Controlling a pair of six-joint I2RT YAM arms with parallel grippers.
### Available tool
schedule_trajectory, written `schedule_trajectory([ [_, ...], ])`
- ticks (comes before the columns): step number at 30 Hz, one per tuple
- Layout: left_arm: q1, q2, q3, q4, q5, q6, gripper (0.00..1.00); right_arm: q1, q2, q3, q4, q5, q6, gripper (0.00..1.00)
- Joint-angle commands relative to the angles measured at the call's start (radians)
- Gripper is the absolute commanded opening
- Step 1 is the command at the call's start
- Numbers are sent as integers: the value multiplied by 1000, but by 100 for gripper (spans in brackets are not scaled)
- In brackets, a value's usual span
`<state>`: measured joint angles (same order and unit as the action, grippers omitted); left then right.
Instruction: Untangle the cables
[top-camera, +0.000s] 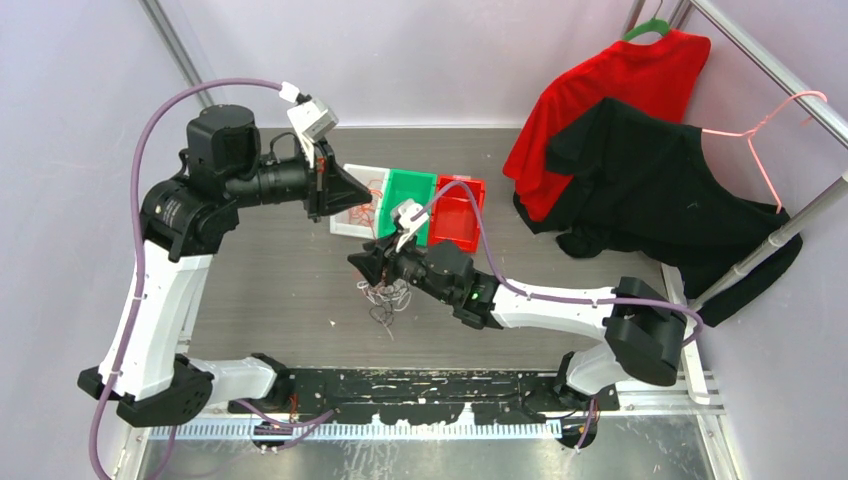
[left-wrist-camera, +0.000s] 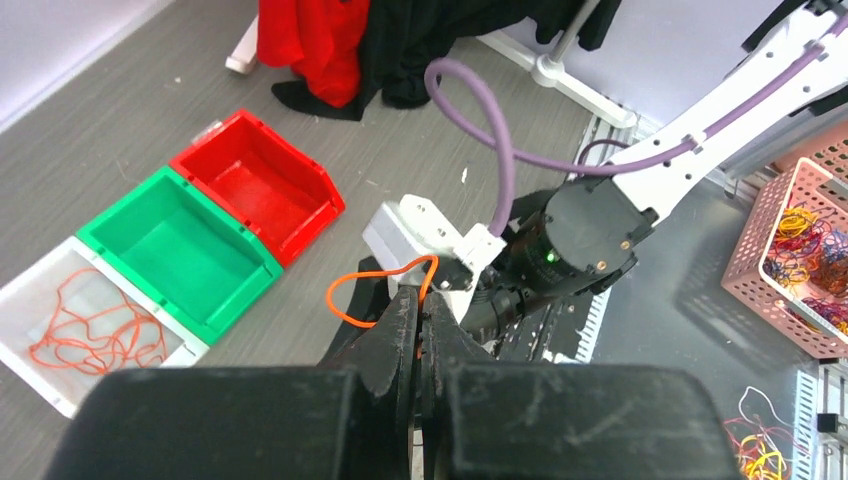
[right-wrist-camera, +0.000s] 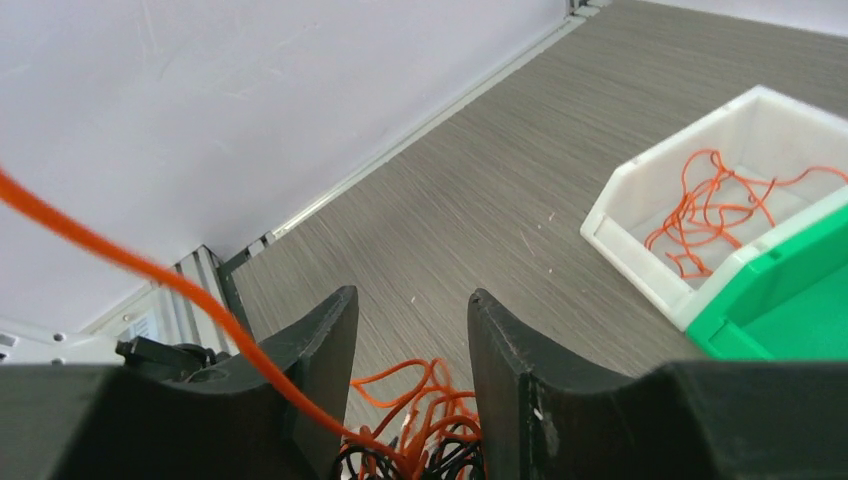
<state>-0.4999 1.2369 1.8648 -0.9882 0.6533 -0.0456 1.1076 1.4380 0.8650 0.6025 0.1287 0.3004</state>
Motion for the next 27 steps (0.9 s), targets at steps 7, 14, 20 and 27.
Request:
schedule_trajectory([
  [7, -9, 70, 215, 35, 4, 10, 0, -20, 52, -156, 114, 68, 50, 50],
  [14, -9, 104, 345, 59, -67, 57, 0, -20, 71, -250, 157, 104, 76, 51],
  [20, -9, 123, 424, 172, -185, 102, 0, -20, 80, -296, 186, 123, 94, 54],
  [27, -9, 123, 483, 377, -269, 140, 0, -19, 86, -303, 188, 118, 95, 57],
])
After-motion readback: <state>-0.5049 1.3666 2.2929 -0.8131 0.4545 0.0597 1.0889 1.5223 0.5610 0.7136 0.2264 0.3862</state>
